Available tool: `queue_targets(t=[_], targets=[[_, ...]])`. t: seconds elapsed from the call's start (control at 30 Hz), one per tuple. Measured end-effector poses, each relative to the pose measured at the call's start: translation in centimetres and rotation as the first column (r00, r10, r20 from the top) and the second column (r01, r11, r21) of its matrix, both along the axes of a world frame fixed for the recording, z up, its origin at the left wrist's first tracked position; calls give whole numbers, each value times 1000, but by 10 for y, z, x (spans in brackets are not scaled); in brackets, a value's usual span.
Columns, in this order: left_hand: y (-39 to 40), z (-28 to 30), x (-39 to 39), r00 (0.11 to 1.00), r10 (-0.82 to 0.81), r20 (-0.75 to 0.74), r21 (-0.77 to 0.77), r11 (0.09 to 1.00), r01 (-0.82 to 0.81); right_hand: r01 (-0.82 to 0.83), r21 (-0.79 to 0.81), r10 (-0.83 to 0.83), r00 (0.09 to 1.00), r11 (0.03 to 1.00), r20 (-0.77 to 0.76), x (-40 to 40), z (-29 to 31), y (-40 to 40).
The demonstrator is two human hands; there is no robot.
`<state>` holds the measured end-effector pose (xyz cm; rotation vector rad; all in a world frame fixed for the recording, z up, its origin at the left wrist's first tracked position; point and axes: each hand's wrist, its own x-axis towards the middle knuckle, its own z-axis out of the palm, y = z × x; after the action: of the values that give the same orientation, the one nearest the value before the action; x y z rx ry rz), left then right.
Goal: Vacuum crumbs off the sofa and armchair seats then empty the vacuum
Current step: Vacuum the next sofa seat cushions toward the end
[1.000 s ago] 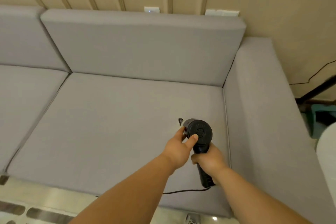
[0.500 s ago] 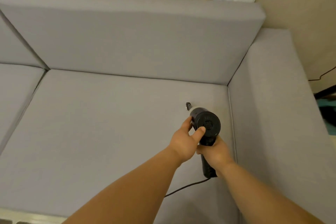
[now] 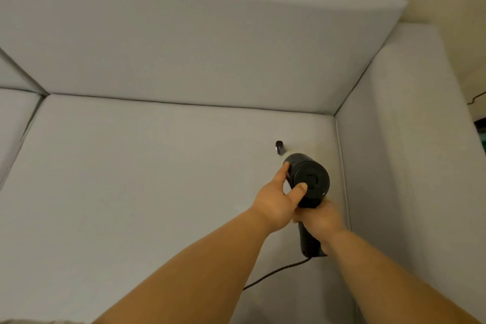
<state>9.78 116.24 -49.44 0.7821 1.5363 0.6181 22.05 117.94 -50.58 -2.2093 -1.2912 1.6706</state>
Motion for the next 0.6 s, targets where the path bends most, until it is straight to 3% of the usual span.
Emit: queue_targets(t=[0.6], targets=[[-128,13,96,994,100,-35,-31,994,-101,-154,-82,150,987,985,-61,96,-1,-108]])
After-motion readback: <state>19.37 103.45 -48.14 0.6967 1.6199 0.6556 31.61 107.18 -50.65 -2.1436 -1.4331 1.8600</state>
